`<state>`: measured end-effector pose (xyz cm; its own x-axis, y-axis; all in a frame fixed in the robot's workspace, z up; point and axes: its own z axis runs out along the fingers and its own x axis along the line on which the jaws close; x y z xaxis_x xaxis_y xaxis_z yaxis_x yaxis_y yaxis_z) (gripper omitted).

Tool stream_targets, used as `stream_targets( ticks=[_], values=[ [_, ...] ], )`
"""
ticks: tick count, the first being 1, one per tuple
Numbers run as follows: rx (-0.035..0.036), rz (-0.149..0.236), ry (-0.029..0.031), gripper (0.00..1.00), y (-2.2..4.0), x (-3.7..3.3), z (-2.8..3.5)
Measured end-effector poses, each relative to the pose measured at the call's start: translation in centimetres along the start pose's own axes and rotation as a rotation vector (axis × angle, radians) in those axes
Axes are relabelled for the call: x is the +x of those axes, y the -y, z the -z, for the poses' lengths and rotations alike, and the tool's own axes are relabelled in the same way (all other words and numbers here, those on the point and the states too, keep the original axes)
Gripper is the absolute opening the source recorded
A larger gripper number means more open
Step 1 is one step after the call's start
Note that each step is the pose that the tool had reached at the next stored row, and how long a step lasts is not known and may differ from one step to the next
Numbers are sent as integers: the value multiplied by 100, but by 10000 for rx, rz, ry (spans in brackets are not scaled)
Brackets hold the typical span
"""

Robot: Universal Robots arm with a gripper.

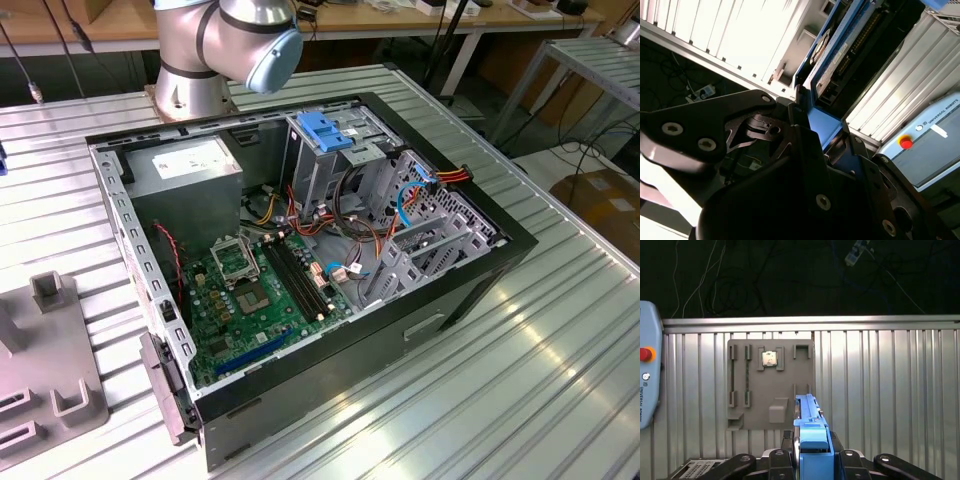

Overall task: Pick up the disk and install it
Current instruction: 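Pick up the disk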

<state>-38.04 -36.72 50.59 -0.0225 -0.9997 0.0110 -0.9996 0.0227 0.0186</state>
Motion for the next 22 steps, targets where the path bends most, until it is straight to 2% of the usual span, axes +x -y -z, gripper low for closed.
stream_targets(
  ticks=[2, 4, 12, 15, 22],
  values=[
    [0, 0, 0, 37, 22, 0, 0],
    [0, 0, 0, 37, 74, -2, 1],
    [0, 0, 0, 37, 179, -4, 3],
    [0, 0, 0, 37, 240, -5, 4],
    [0, 0, 0, 37, 321, -7, 6]
  ],
)
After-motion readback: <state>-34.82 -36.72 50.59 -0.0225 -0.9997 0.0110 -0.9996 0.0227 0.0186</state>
